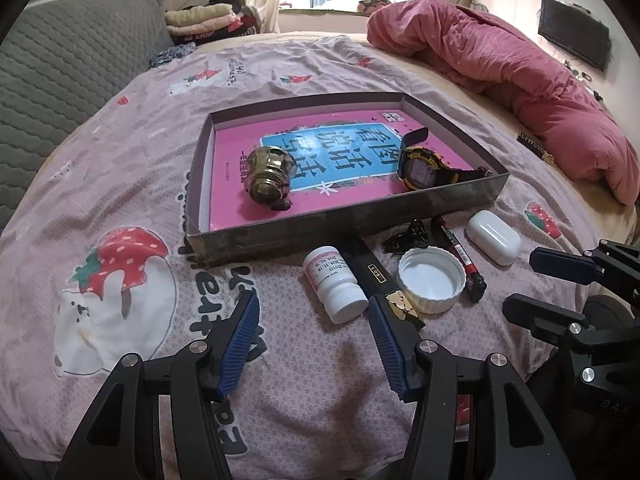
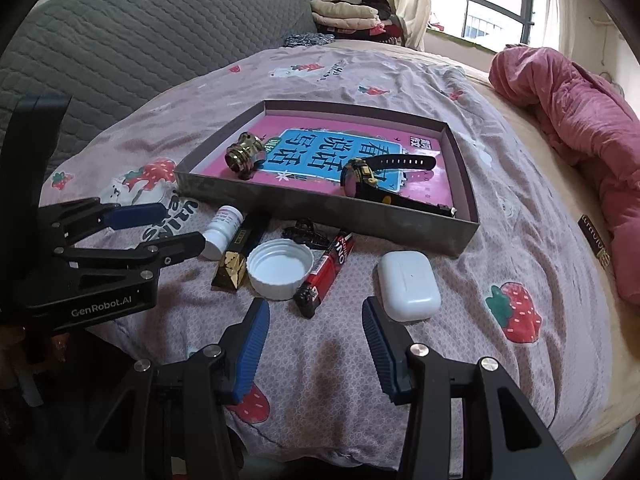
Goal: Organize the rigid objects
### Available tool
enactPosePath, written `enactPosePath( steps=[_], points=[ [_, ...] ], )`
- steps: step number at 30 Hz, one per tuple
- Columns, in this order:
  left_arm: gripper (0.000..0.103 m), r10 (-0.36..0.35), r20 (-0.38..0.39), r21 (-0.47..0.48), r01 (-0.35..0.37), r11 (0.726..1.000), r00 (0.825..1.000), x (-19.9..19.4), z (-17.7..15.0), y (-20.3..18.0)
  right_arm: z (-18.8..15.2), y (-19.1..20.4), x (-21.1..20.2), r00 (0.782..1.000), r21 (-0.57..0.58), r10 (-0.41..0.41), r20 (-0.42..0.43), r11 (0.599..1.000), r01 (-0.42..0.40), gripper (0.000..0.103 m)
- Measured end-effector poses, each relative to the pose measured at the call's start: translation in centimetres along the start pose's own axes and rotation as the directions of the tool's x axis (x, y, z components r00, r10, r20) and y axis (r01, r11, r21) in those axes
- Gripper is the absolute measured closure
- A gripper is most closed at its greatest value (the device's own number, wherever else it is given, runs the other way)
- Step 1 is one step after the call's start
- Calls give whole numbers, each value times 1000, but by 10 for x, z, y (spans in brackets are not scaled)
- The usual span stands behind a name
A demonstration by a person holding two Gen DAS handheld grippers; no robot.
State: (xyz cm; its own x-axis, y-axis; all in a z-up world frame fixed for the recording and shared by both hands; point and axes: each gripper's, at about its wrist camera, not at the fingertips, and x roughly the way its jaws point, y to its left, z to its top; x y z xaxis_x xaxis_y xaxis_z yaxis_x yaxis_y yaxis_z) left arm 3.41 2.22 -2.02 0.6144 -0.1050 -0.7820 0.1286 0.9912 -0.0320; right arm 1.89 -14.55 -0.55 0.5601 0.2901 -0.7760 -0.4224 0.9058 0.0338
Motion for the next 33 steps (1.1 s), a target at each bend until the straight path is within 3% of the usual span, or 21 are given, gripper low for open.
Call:
enactPosePath(
  steps=[21, 33],
  points=[
    [45, 11, -50, -52, -13, 999, 999, 28, 3, 1, 1, 6, 34, 999, -18, -43, -28, 999, 42, 55],
    [45, 13, -59, -89, -18, 996, 998, 33, 5, 9, 4, -11, 31, 999, 53, -53, -7, 997, 53, 55]
  ],
)
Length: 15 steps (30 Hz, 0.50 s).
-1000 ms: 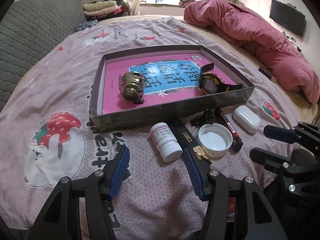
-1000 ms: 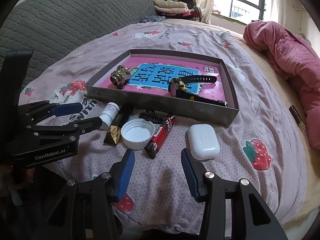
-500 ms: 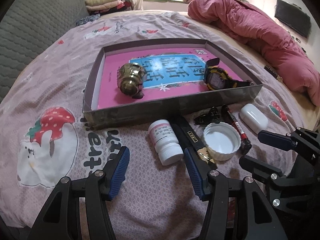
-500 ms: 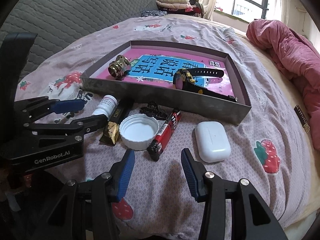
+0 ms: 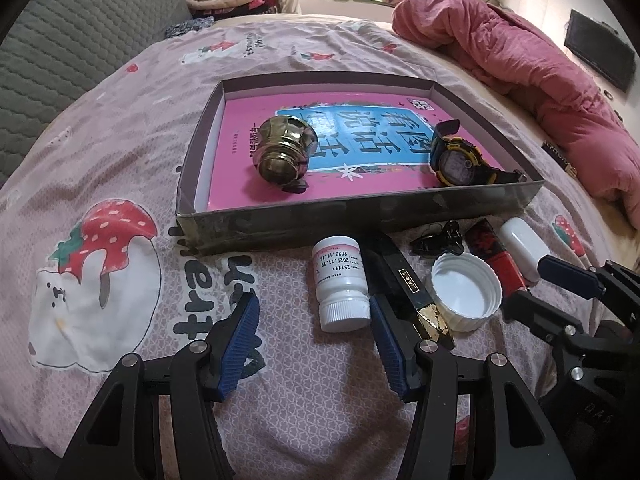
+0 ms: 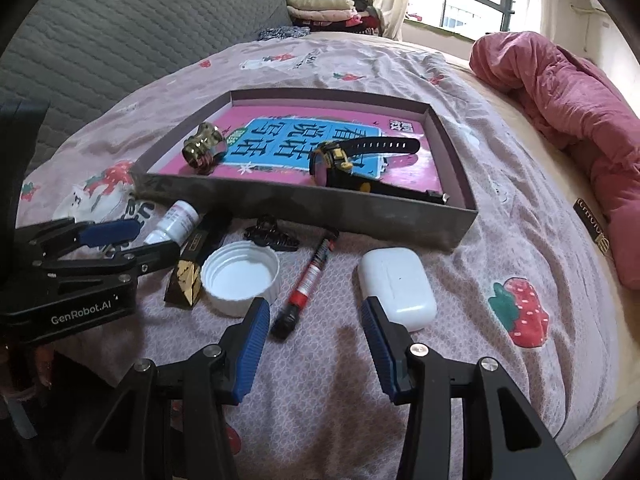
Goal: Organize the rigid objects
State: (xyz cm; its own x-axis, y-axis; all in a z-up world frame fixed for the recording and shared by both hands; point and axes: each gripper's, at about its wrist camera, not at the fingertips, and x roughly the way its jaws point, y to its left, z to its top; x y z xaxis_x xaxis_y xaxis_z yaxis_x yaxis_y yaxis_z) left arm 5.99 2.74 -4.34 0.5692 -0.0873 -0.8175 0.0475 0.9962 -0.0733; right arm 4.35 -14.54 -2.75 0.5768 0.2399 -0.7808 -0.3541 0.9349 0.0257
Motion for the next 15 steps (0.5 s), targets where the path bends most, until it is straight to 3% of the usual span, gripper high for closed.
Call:
enactPosePath(
  steps=[8, 15],
  points=[
    [45, -3, -1, -3, 3, 1000, 1000, 0, 0, 0, 1, 4, 5, 997, 26, 67, -28, 997, -66, 62],
    [45, -10, -5, -11, 10, 1000, 1000, 0, 1, 2, -2, -13, 12, 993, 139, 105, -61, 986, -95, 62]
  ],
)
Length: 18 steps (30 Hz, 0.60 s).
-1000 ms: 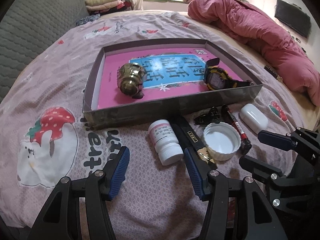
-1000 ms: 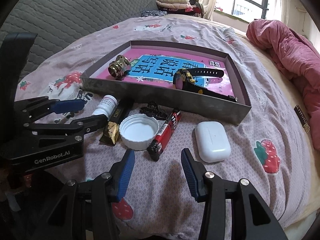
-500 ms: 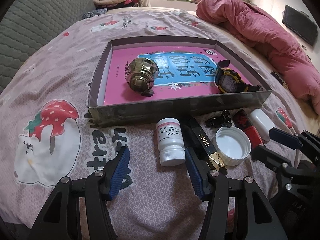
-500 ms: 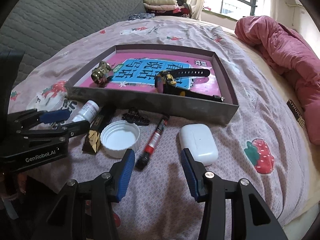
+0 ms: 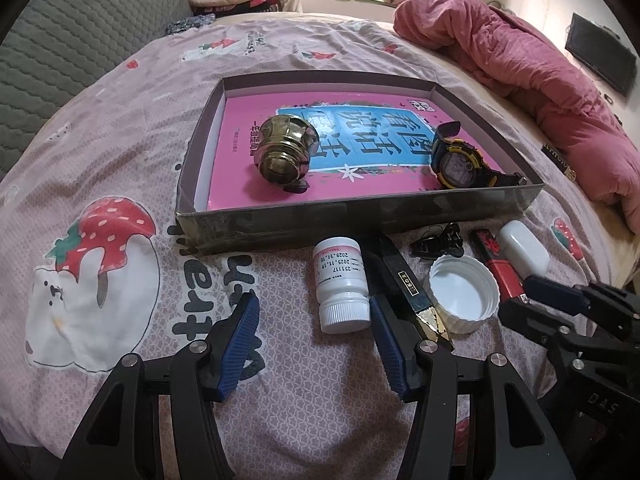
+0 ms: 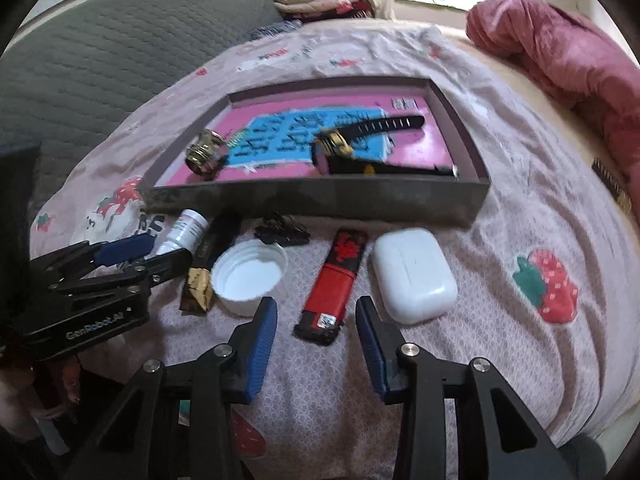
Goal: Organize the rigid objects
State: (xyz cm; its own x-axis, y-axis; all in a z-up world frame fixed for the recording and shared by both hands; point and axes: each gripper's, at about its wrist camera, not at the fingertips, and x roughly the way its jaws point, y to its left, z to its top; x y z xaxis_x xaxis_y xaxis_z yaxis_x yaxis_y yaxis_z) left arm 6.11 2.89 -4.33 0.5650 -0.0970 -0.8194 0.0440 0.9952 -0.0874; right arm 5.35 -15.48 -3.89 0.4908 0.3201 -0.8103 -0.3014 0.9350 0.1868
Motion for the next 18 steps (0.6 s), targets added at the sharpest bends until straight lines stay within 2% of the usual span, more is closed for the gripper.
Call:
enactPosePath(
  steps=[10, 18],
  points=[
    [45, -7, 2, -8, 7, 1000, 1000, 2, 2, 1, 10, -2, 15, 1000, 49, -24, -19, 998, 25, 65],
    [45, 22, -3, -7, -22, 1000, 1000, 9, 4, 0, 16, 7, 26, 997, 10, -78, -25, 997, 79, 66]
  ],
)
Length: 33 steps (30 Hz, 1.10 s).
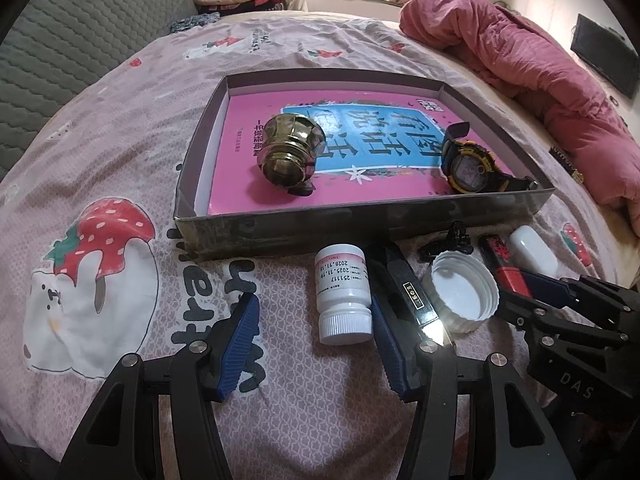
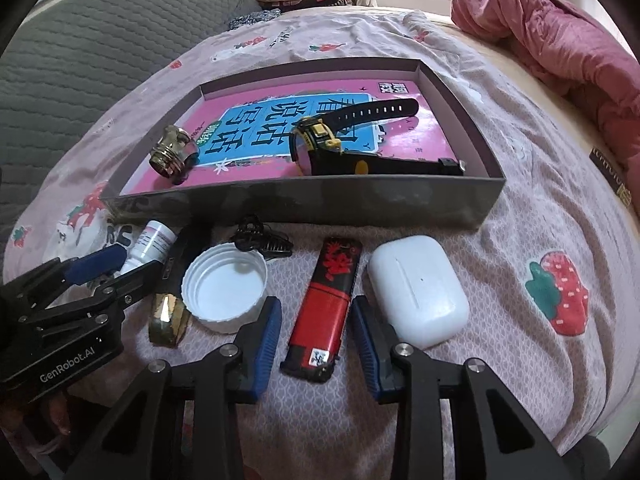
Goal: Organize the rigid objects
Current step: 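Grasp the white pill bottle with the left tool while the right tool grasps the red lighter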
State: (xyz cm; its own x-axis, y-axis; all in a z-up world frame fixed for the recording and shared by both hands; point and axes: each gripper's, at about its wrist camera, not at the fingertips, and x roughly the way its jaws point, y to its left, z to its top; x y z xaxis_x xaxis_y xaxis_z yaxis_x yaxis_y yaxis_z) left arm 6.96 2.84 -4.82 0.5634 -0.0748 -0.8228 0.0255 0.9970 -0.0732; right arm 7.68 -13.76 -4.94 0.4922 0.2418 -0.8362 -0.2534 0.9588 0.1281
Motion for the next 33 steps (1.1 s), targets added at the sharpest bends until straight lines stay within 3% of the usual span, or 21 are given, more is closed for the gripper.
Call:
enactPosePath(
  steps=[12, 26, 33],
  points=[
    [45, 28, 18, 0, -28, 1000, 999, 8, 5, -3, 9, -1, 12, 1000, 14, -25, 16, 1000, 25, 78],
    [46, 47, 29, 23, -48, 999, 998, 18, 10, -3, 10, 1, 15, 999, -20, -34, 21, 999, 34, 80],
    [75, 8, 30, 34, -9, 999, 1000, 16, 12, 1, 7, -4, 11, 1000, -15, -2, 25, 1000, 2, 80]
  ],
)
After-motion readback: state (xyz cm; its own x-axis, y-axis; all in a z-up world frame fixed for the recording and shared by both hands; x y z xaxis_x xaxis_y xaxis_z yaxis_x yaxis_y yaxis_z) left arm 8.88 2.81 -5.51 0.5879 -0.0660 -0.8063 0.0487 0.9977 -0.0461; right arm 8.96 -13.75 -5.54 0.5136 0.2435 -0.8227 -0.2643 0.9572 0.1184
